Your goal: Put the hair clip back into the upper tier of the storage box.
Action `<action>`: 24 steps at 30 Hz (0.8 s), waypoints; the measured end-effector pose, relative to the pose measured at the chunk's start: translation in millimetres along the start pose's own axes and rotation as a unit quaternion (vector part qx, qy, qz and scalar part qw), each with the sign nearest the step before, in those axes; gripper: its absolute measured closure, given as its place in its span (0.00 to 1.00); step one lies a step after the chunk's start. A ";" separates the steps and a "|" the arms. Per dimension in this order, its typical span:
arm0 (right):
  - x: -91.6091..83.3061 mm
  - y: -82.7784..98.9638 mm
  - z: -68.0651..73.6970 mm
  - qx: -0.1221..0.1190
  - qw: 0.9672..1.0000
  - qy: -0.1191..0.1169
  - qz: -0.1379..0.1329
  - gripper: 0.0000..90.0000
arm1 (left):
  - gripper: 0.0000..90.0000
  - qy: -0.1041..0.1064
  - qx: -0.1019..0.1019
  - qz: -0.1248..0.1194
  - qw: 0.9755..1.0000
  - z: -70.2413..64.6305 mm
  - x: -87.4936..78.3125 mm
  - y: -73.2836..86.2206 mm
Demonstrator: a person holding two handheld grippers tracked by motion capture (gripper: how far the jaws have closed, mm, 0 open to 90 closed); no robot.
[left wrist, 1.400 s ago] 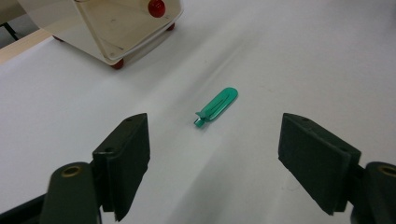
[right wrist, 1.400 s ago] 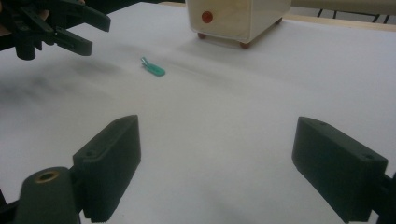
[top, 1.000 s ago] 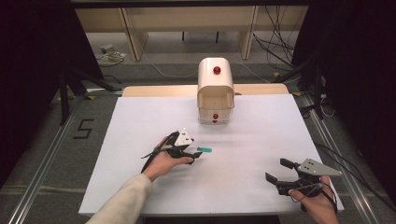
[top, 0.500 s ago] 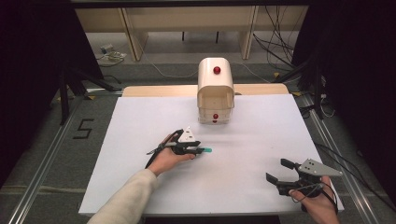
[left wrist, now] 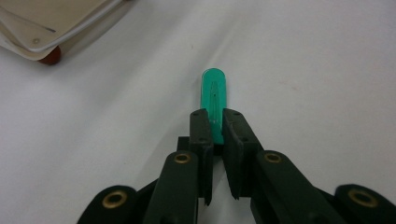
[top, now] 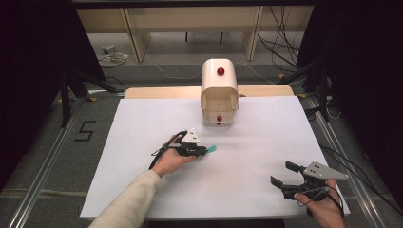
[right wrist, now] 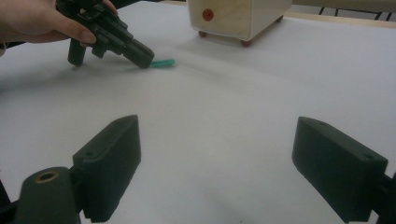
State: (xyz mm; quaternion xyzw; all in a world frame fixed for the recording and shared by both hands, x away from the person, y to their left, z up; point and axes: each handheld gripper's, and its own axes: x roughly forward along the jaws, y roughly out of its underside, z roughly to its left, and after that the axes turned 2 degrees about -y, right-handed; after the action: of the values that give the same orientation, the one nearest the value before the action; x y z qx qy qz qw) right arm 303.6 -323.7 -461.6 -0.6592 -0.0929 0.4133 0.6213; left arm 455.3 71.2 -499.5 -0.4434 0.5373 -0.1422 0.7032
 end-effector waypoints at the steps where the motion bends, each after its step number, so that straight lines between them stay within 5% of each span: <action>1: 0.2 0.1 0.0 0.000 1.000 -0.001 -0.002 0.18 | 0.92 -0.002 0.001 -0.001 1.000 -0.7 0.0 -0.4; 24: -0.8 0.3 0.3 0.003 1.000 0.001 0.000 0.18 | 0.92 0.018 -0.001 -0.036 0.999 -8.6 -21.1 -12.8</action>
State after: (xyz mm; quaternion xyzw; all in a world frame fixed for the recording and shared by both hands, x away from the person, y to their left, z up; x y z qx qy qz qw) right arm 302.7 -324.1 -461.5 -0.6573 -0.0913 0.4132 0.6237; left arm 443.2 74.1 -476.5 -0.4605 0.5339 -0.1750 0.6872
